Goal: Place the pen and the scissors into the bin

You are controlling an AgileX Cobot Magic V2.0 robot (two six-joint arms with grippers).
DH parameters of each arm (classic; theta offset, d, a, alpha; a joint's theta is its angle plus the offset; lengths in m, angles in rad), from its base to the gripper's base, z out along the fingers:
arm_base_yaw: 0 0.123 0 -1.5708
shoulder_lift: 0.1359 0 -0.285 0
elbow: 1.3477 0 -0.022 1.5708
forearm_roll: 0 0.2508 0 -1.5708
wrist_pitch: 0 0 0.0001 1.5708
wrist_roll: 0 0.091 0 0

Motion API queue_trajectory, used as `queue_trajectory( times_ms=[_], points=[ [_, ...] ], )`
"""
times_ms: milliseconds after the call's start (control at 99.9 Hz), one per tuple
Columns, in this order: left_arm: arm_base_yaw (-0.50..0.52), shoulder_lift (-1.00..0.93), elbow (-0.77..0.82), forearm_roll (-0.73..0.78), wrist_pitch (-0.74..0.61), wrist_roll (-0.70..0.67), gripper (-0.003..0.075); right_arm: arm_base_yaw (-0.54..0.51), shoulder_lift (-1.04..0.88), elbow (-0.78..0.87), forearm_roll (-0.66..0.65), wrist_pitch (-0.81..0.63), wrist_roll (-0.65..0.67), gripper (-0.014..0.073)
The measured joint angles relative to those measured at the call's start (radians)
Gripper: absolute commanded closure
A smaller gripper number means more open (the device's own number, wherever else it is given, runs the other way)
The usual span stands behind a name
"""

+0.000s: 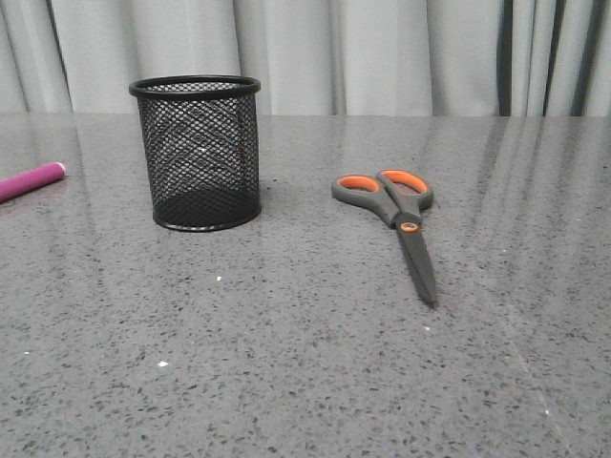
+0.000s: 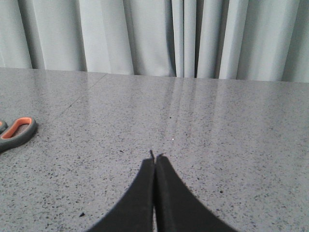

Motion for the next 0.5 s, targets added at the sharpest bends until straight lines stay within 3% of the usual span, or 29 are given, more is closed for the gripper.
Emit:
queue_trajectory(
  times_ms=[200,500],
  points=[
    [0.0,0.0,0.0,-0.098,0.0,0.0,0.0742,0.0,0.0,0.0,0.051,-0.011,0.004,0.0662],
    [0.0,0.0,0.0,-0.428,-0.07,0.0,0.0742,0.0,0.0,0.0,0.404,-0.039,0.01,0.0662]
  ],
)
